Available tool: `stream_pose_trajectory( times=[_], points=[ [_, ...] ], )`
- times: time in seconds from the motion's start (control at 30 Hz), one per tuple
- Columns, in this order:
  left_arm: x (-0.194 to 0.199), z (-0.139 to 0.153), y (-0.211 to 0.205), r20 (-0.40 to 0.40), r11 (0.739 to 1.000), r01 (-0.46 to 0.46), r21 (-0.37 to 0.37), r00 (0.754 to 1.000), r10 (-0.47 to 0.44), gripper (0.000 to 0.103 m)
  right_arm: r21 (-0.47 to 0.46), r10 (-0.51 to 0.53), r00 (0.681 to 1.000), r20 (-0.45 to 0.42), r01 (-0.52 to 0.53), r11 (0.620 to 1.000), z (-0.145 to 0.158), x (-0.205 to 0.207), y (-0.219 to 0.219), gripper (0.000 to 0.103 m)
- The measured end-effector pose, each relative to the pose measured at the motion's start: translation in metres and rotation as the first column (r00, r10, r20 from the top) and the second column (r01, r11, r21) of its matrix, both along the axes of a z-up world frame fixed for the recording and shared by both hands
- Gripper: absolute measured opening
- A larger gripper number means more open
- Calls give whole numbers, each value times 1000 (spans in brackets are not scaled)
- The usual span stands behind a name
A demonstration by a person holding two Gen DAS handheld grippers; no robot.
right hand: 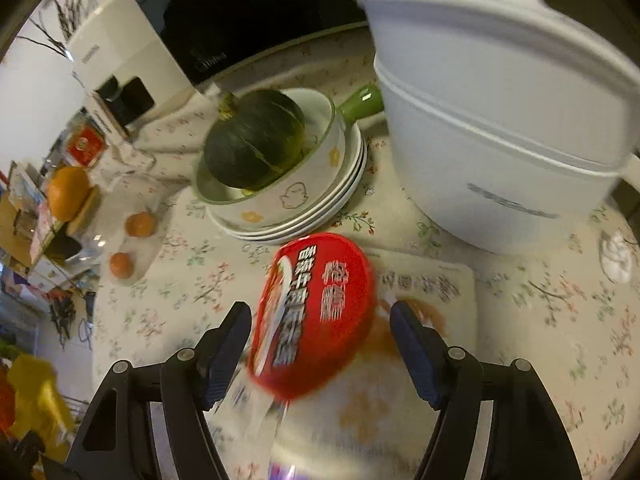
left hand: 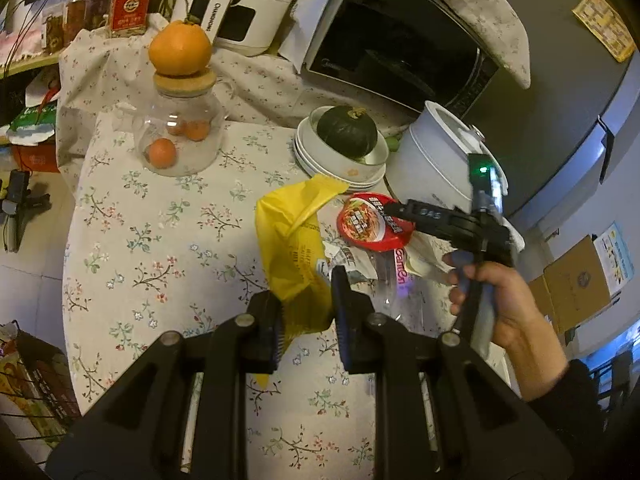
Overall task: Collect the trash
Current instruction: 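Grasp the red noodle bag with the right tool while the left tool holds the yellow bag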
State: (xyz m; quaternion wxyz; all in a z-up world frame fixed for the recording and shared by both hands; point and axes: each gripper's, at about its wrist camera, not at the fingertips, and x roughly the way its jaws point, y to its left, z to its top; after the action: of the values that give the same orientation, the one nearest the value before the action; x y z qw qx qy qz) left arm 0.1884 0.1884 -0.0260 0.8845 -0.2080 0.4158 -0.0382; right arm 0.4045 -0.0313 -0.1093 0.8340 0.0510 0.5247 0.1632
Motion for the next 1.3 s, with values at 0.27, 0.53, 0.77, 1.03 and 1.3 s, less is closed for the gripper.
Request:
stream_pose_trajectory(
  times=[0.27,0.53,0.77,1.03,1.3],
  points=[
    [7,-2,-2,-13,999,0,-36,1000,0,23,-82,19,1000,17,-17,996,-12,-2,20,64],
    [2,0,-4,-8,998,6,-60,1000,-6,23,-66,85,993,88,-80,995,13,-37,26,5],
    [-2,0,9,-4,996,-28,-82,1000,28,23,-101,236,972,25,-232,967,14,-65,46,8],
    [-11,0,33,3,991,-73,-110,997,74,23,-60,274,962,6,-274,960,4,-76,79,74],
    [-15,0,50,6,988,-101,-118,995,103,23,-233,285,958,-27,-283,930,-32,-82,123,88]
  ],
)
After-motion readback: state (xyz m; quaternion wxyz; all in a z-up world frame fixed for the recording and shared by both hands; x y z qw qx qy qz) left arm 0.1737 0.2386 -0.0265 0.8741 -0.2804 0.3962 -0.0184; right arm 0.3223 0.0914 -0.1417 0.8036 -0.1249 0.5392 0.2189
